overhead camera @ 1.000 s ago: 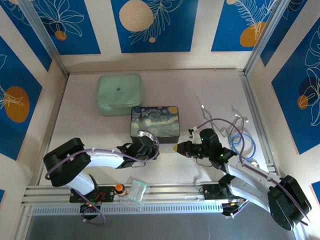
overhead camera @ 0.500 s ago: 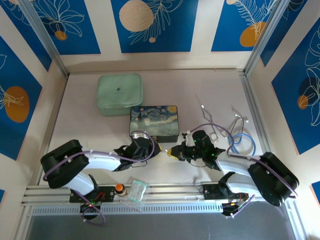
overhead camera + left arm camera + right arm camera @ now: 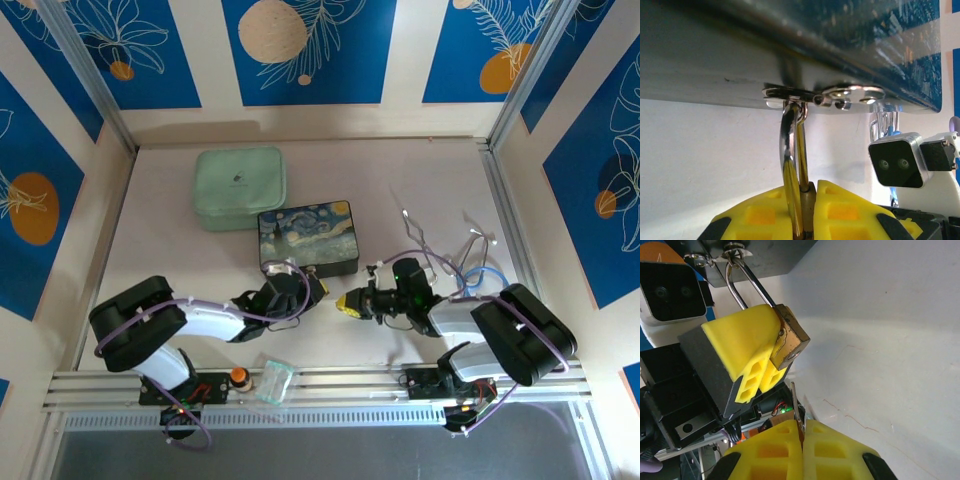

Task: Unlock a padlock with a key

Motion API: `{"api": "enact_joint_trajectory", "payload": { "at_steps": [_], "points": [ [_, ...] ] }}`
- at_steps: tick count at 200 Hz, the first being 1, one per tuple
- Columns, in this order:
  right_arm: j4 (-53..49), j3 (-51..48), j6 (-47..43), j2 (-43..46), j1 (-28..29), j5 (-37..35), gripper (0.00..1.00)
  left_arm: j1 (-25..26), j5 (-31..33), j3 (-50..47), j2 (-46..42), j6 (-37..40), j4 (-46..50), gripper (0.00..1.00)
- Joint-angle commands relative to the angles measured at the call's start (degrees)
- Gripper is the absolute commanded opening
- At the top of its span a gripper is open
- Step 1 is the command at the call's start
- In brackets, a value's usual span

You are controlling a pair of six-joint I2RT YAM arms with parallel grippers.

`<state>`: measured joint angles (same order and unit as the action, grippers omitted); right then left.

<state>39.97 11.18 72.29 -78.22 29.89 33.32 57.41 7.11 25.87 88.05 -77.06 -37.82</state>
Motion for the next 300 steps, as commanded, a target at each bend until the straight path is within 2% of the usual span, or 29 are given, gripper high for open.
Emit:
{"api": "enact_joint_trajectory", "payload": {
  "at_steps": [1,32,63,112,161,242,300],
  "points": [
    [2.86,1.52,0.42,-0.87,-0.53,3.42,0.0,-0.28,-1.43,2.27,-0.57,-2.84,-3.79,0.0],
    [2.89,4.18,0.3,-2.78,-0.19,4.21,0.0,-0.28,-1.6,3.14,-1.37,-2.48,-1.77,0.0],
    [2.95,3.95,0.63,-3.99,-0.01,3.51,0.0,-0.28,0.88,3.13,-2.76,-2.27,0.26,0.0],
    [4.39,4.0,1.44,-4.67,0.5,3.68,0.0,-0.98,4.33,6.93,-7.04,-1.35,12.48,0.0],
    [6.41,4.31,2.94,-4.25,1.27,3.42,0.0,-1.77,1.72,5.64,-3.68,-5.47,2.57,0.0],
    [14.34,2.93,6.13,-7.85,-0.48,3.23,0.0,-1.77,0.88,2.96,-2.29,-9.93,-4.36,0.0],
    [15.48,2.09,6.2,-7.23,-1.59,2.9,0.0,-1.68,2.29,3.32,-5.35,-8.54,2.2,0.0]
  ]
}}
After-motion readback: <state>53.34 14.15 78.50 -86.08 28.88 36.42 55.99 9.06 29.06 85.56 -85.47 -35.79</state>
